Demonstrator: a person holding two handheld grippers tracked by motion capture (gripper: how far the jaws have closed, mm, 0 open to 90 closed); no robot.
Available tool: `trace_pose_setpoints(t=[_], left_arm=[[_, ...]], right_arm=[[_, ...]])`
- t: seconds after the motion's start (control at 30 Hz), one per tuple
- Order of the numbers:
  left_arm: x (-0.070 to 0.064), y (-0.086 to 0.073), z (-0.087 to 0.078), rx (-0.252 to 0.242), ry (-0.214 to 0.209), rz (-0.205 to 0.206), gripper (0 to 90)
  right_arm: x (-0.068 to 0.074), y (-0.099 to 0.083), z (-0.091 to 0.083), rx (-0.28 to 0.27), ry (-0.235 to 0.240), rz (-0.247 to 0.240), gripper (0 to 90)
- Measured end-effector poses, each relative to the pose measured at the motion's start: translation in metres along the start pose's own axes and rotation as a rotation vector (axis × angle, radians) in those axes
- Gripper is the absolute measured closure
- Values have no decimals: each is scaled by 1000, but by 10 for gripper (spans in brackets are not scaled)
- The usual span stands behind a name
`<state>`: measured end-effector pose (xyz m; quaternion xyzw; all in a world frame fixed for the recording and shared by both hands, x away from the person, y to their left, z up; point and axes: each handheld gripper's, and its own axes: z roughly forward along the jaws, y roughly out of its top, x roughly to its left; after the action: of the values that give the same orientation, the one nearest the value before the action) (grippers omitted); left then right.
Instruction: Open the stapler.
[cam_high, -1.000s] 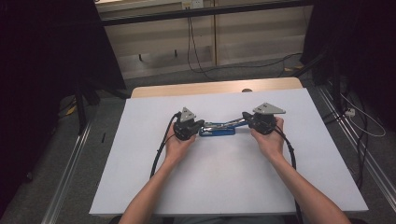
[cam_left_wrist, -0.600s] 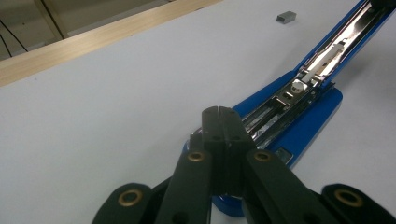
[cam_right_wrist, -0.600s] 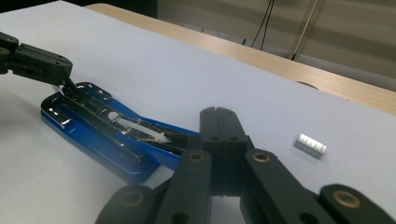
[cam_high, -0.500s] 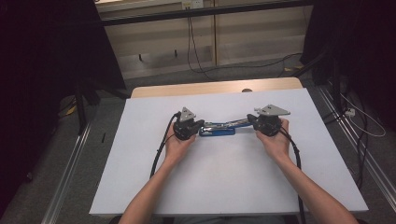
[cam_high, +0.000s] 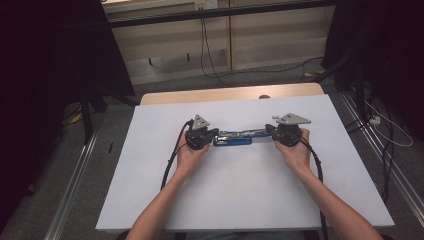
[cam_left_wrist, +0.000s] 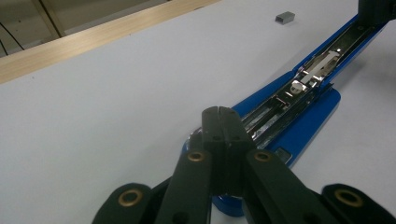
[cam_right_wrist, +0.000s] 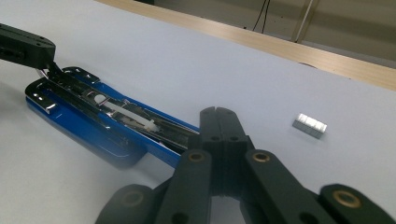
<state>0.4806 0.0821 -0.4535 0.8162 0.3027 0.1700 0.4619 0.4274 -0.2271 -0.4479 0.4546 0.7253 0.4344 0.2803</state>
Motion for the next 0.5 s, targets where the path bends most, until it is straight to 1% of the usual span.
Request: trace_pose_setpoints(t=[0.03,0.1,0.17,0.23,0.3,0.4,0.5], left_arm=[[0,0,0,1,0,2,900],[-2,1,0,2,12,19,900],[-2,2,0,2,7,10,900],[-2,3,-2,-7,8,19,900],[-2,4,-4,-12,4,16,900],[-2,4,-4,-15,2,7,900],[-2,4,-4,-16,1,9,900]], right_arm=[[0,0,0,0,1,1,900],[0,0,0,-3,2,3,900],[-1,0,0,-10,5,3,900],[-2,1,-1,-22,15,2,900],[-3,1,-1,-25,19,0,900],[-5,0,0,-27,30,14,900],[-5,0,-1,-34,35,19,900]])
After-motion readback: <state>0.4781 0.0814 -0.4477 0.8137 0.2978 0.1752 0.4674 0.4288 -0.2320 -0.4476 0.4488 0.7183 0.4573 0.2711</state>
